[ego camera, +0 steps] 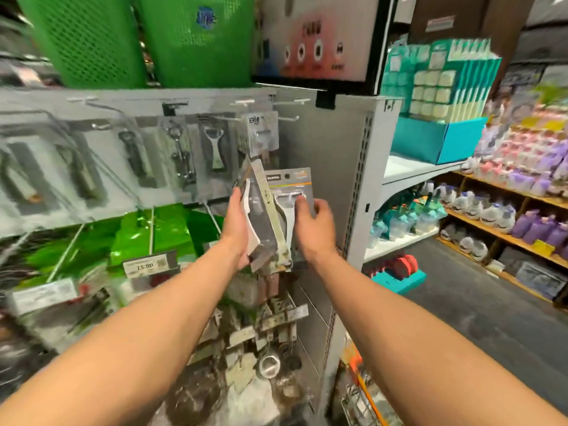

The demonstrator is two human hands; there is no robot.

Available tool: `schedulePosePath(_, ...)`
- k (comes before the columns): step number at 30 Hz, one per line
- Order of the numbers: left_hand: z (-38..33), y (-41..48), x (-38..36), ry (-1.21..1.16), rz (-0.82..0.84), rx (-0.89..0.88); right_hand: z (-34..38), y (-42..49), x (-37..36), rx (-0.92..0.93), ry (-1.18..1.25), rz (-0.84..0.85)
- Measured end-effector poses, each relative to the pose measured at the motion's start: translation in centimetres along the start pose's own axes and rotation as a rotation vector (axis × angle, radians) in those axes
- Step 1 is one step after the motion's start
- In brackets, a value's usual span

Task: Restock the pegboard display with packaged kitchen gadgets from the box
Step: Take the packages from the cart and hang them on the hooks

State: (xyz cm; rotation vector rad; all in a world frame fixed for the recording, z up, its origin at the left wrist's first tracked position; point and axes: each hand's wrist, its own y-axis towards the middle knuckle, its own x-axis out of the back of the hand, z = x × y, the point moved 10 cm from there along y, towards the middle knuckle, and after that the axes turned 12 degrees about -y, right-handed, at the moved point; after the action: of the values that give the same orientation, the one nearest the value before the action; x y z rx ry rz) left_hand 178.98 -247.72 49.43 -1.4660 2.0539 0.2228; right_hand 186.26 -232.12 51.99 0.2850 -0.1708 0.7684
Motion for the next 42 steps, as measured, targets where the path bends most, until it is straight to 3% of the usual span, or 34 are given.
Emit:
schedulePosePath(13, -8.6, 2.3, 0.9, -0.069, -0.075, -0.178, 8.1, 4.8, -5.7, 0.152, 0.044, 0.158)
schedulePosePath(27, -11.5, 4.6, 1.1, -0.094, -0.101, -0.326, 10.0, 7.3, -8.0, 0.209, 0.078, 0.209)
schedulePosePath(42, -13.1, 8.1, 2.6, -0.095, -0.142, -0.369, 10.8, 8.7, -9.8, 0.280, 0.102, 0.197)
